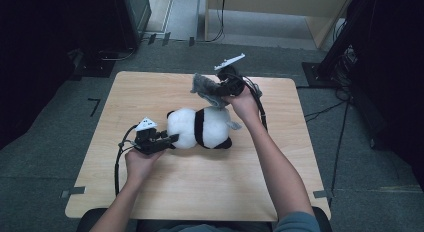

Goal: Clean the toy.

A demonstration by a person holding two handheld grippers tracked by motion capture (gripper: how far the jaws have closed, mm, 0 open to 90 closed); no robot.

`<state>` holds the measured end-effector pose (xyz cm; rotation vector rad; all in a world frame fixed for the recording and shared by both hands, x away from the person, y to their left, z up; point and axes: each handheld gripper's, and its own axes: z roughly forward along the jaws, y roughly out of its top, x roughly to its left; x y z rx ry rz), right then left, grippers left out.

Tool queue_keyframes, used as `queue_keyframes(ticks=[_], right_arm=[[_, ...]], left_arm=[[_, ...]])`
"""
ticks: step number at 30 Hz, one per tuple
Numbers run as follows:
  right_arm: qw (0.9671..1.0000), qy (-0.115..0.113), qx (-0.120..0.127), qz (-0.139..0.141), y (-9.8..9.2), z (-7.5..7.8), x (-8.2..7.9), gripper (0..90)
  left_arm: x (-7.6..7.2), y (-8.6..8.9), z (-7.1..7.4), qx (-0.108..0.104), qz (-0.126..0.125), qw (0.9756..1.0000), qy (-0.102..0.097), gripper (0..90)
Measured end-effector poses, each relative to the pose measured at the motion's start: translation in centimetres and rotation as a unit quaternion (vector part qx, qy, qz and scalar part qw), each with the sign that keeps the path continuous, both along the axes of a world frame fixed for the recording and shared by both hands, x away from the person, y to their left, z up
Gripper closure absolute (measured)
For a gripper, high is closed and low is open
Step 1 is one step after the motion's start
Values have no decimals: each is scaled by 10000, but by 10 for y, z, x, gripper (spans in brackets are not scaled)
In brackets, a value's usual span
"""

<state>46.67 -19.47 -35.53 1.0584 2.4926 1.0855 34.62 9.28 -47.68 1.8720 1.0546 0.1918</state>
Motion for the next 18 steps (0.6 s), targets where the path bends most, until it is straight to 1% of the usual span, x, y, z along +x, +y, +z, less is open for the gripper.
queue_keyframes(ticks=[5,9,11,14,18], right_arm=[[9995,-31,-21,299,24,10,-18,753],[9980,-58,-128,616,48,13,-32,752],[9969,-42,-134,774,60,10,-37,751],[9956,-9,-147,927,76,3,-42,750],[9948,85,-186,1001,93,-12,-43,744]], left_arm=[[0,0,0,-10,2,10000,-20,584],[0,0,1,-18,21,10000,-37,585],[0,0,1,-33,35,10000,-52,584],[-1,0,1,-8,27,10000,-71,583],[-2,-1,2,-16,31,10000,-93,583]])
